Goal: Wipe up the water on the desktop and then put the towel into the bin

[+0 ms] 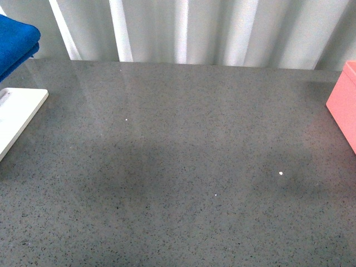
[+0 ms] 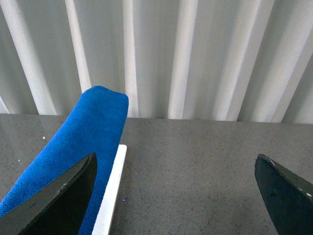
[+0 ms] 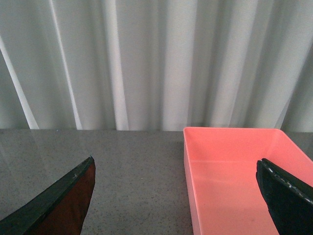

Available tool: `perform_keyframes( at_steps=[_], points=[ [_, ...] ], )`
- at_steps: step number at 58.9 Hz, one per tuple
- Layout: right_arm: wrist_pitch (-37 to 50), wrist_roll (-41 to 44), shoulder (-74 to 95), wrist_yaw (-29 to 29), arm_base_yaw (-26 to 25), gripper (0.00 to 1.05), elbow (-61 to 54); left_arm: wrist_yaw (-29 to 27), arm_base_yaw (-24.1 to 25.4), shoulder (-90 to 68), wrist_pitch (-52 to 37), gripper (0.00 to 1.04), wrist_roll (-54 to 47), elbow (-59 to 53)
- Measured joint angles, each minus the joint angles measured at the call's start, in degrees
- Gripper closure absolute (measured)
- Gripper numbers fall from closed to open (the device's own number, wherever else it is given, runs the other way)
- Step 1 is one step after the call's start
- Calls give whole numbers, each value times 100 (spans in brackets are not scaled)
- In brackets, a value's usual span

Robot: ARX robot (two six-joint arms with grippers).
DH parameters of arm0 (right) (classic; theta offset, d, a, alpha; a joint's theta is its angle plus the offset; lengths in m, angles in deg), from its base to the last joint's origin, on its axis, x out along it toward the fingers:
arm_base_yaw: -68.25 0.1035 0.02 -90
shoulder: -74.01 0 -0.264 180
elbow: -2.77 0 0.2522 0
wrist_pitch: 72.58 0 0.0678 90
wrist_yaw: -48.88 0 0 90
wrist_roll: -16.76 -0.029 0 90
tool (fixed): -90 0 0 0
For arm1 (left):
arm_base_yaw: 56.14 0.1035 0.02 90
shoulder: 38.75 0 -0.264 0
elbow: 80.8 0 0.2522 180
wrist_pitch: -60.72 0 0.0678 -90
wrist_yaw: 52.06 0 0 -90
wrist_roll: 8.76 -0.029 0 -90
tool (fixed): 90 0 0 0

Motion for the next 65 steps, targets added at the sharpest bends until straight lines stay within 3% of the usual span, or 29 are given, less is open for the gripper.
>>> perform_keyframes(
  at_steps=[65],
  points=[
    [0, 0, 0, 0, 0, 7, 0, 0, 0, 0, 0, 7, 0, 0]
  ],
)
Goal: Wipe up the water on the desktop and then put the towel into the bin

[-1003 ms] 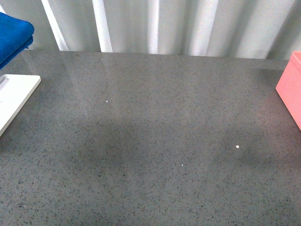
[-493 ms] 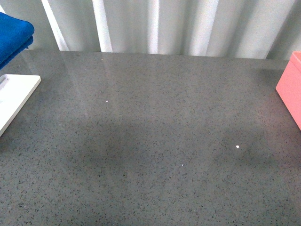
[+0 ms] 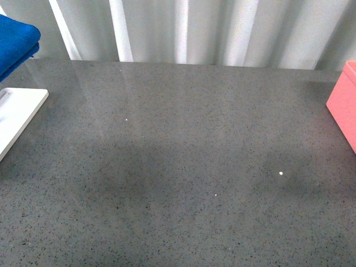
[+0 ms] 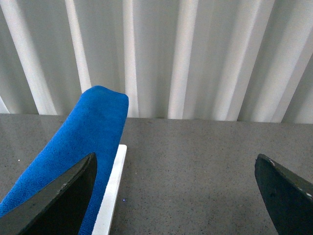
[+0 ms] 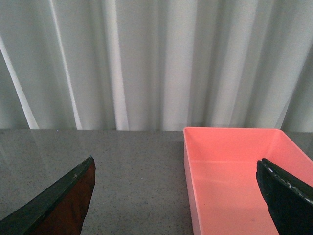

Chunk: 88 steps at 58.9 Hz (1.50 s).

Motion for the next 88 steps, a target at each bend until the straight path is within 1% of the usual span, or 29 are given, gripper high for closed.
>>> perform_keyframes(
  at_steps=[19, 20, 21, 23, 25, 30, 34, 37, 42, 46, 54, 61, 72, 77, 88],
  points=[
    [0, 0, 0, 0, 0, 7, 0, -2, 0, 0, 2, 7, 0, 0],
    [0, 2, 0, 0, 0, 7, 0, 74, 11, -48, 79, 7, 28, 15],
    [0, 0, 0, 0, 0, 7, 0, 249, 31, -160, 391, 7, 59, 114],
    [0, 0, 0, 0, 0, 7, 0, 520, 96, -457, 699, 7, 155, 260],
    [0, 0, -2, -4, 0, 7, 0, 660, 129, -728, 710, 7, 155, 350],
    [0, 0, -2, 0, 0, 7, 0, 1005, 249, -1600, 234, 7, 96, 732],
    [0, 2, -4, 0, 0, 7, 0, 1108, 286, -2774, -439, 7, -269, 1460],
    [0, 0, -2, -2, 0, 7, 0, 1003, 297, -3703, -730, 7, -647, 2002],
    [0, 0, -4, 0, 0, 7, 0, 485, 339, -4953, -1032, 7, -1279, 2653],
    [0, 0, -4, 0, 0, 7, 0, 291, 431, -6022, -1001, 7, -1683, 3211],
    [0, 2, -4, 0, 0, 7, 0, 114, 603, -7346, -933, 7, -1961, 3910],
    [0, 2, -4, 0, 0, 7, 0, -208, 807, -8124, -970, 7, -2186, 4435],
    [0, 2, -4, -2, 0, 7, 0, -175, 1043, -8824, -1246, 7, -2524, 4804],
    [0, 0, -2, 0, 0, 7, 0, -297, 1117, -9176, -1438, 7, -2632, 5012],
    [0, 2, -4, 0, 0, 7, 0, -313, 1137, -9661, -1165, 7, -2653, 5455]
  ],
)
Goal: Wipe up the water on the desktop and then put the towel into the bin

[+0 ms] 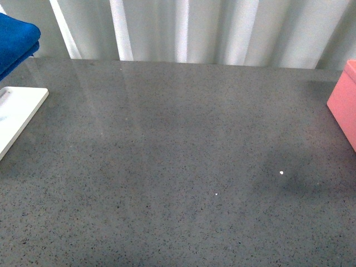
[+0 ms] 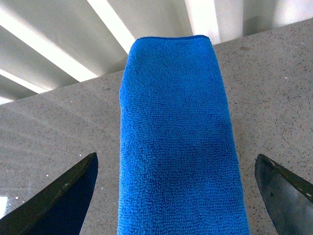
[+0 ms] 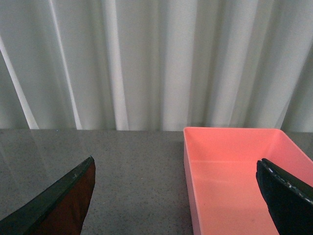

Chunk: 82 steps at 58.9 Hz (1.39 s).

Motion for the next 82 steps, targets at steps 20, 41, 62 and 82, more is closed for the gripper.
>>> perform_keyframes(
  at_steps=[20, 41, 62, 82],
  points=[
    [0, 0, 0, -2, 0, 7, 0, 17, -22, -601, 444, 7, 105, 461],
    [0, 0, 0, 0, 0, 7, 0, -98, -76, -1086, 155, 7, 59, 538],
    [0, 0, 0, 0, 0, 7, 0, -219, -96, -1274, -286, 7, 79, 518],
    [0, -2, 0, 0, 0, 7, 0, -420, -114, -1368, -605, 31, 15, 323]
  ],
)
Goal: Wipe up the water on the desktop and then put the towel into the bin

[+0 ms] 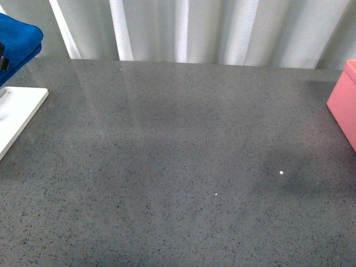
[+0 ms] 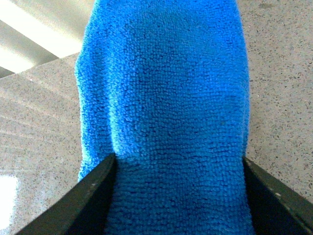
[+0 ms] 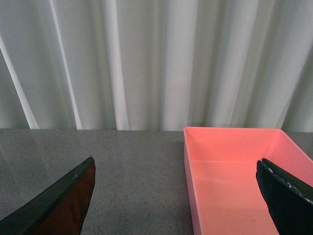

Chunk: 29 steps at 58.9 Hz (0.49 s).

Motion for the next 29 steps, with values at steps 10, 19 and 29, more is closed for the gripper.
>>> perform_keyframes(
  at_steps=[10, 19, 29],
  points=[
    [0, 2, 0, 0, 0, 7, 0, 4, 0, -2, -68, 58, -39, -74],
    [0, 0, 0, 0, 0, 7, 0, 168, -11, 42, 149, 82, 120, -105],
    [0, 2, 0, 0, 0, 7, 0, 619, -85, 503, 393, 99, 621, -236]
  ],
)
